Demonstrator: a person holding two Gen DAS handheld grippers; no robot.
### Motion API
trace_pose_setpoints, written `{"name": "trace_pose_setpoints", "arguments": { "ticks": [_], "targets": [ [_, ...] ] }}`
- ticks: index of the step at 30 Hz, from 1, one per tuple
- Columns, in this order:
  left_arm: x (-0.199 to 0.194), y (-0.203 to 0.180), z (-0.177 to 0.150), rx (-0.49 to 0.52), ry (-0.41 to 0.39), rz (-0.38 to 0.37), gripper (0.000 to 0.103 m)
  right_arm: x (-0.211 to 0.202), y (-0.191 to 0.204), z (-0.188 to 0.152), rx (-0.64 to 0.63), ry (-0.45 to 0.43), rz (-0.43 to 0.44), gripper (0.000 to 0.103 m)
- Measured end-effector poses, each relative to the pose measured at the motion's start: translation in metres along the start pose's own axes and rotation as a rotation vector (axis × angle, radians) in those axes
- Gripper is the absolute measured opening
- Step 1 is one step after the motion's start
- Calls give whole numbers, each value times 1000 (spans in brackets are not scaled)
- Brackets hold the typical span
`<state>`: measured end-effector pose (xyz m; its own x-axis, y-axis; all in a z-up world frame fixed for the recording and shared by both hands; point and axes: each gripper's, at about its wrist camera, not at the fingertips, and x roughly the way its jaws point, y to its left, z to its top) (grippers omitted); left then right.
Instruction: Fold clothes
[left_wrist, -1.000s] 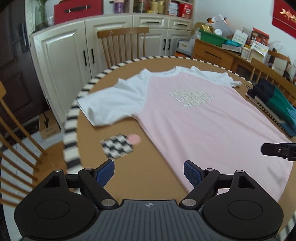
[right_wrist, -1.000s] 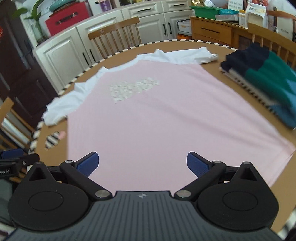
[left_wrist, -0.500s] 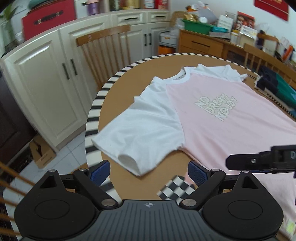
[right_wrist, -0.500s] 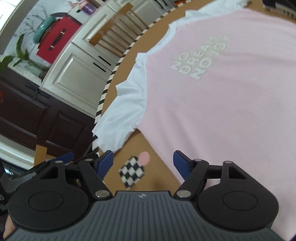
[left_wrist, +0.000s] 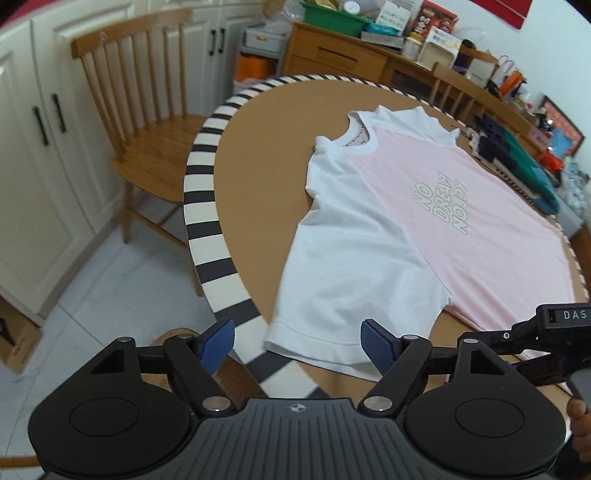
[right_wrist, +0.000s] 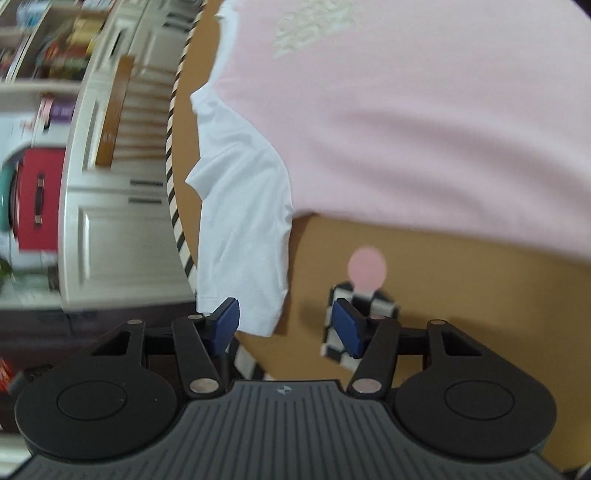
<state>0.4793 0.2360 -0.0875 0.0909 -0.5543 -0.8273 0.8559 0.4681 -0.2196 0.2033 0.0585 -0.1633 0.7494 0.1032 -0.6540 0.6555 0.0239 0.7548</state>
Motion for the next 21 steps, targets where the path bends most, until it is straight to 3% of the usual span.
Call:
{"name": "trace_pose_setpoints", "arguments": {
  "ticks": [5,8,13,19,21],
  "targets": [
    [17,35,18,-92,65,-167,68,13,7,-21,104,-51,-8,58],
    [28,42,23,-135,101,-218,66,22,8,-27,177,-66,11,57],
    [49,52,22,-207,185,-251,66,29,7,-31,236,-102,28,57],
    [51,62,19,-256,180,-282,62,34,4,-31,279,-119,52,56],
    [51,63,18,-257,177,-281,60,38,7,-32,262,-117,51,49]
  ]
}}
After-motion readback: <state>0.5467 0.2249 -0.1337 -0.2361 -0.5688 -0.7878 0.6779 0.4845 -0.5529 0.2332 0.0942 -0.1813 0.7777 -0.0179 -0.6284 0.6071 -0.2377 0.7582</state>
